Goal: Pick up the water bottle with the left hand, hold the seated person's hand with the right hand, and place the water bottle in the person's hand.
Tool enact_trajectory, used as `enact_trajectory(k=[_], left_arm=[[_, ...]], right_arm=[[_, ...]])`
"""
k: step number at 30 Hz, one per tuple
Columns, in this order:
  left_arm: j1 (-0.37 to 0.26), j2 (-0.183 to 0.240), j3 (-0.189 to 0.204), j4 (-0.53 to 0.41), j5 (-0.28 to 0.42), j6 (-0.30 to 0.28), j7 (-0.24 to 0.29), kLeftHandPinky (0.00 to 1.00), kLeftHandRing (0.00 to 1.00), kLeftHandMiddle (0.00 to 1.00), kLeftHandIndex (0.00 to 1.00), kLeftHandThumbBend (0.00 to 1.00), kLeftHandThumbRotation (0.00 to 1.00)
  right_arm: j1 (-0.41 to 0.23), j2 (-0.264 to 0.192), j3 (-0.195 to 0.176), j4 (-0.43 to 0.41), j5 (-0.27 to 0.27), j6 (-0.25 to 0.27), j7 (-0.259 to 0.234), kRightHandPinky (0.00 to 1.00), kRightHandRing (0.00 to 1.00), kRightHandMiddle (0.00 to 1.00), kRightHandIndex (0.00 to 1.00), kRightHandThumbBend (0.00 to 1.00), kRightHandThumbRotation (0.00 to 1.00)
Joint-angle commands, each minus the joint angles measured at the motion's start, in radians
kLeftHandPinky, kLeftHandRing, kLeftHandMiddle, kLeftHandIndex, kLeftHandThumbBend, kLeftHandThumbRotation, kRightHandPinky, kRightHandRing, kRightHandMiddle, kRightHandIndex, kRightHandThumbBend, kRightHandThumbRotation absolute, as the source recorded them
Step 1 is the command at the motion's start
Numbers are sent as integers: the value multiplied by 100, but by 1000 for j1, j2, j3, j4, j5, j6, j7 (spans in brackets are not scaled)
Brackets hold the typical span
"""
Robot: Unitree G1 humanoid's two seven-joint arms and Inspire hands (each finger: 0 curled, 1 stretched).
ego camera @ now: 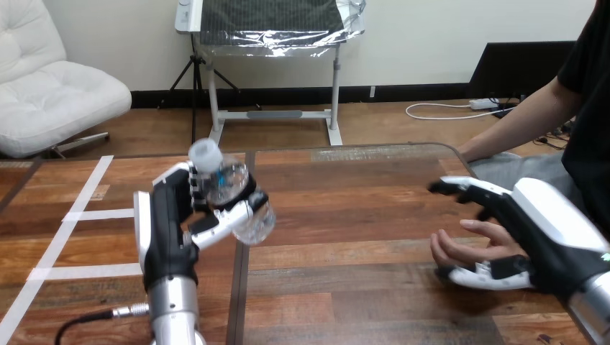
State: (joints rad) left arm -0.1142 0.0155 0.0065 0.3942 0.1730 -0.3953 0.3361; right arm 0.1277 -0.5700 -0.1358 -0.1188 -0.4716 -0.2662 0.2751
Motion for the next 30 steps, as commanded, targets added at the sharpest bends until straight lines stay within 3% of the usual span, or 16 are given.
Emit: enact_trajectory(k=[1, 6, 13, 20, 30], left_arm=[[-48, -5, -9, -100, 26, -4, 1, 39, 42, 46, 47, 73, 0], [-42, -6, -8, -104, 21, -6, -6, 39, 43, 46, 47, 72, 0], [-38, -9, -2, -104, 16, -9, -12, 39, 43, 46, 47, 73, 0], [-40, -6, 5, -92, 19, -24, -17, 39, 42, 46, 47, 72, 0], [-41, -4, 7, -85, 28, -33, -14, 39, 42, 46, 47, 72, 0]], right_arm=[[-88, -65, -17, -37, -12, 29, 20, 74, 82, 84, 82, 78, 2], [-103, -105, -6, -17, -45, 60, 26, 74, 81, 83, 81, 82, 0], [-114, -131, -1, -6, -46, 112, 50, 75, 83, 84, 81, 84, 0], [-136, -160, 6, 6, -90, 205, 75, 77, 85, 86, 83, 85, 0], [-147, -175, 5, 22, -105, 238, 78, 78, 87, 88, 84, 85, 0]])
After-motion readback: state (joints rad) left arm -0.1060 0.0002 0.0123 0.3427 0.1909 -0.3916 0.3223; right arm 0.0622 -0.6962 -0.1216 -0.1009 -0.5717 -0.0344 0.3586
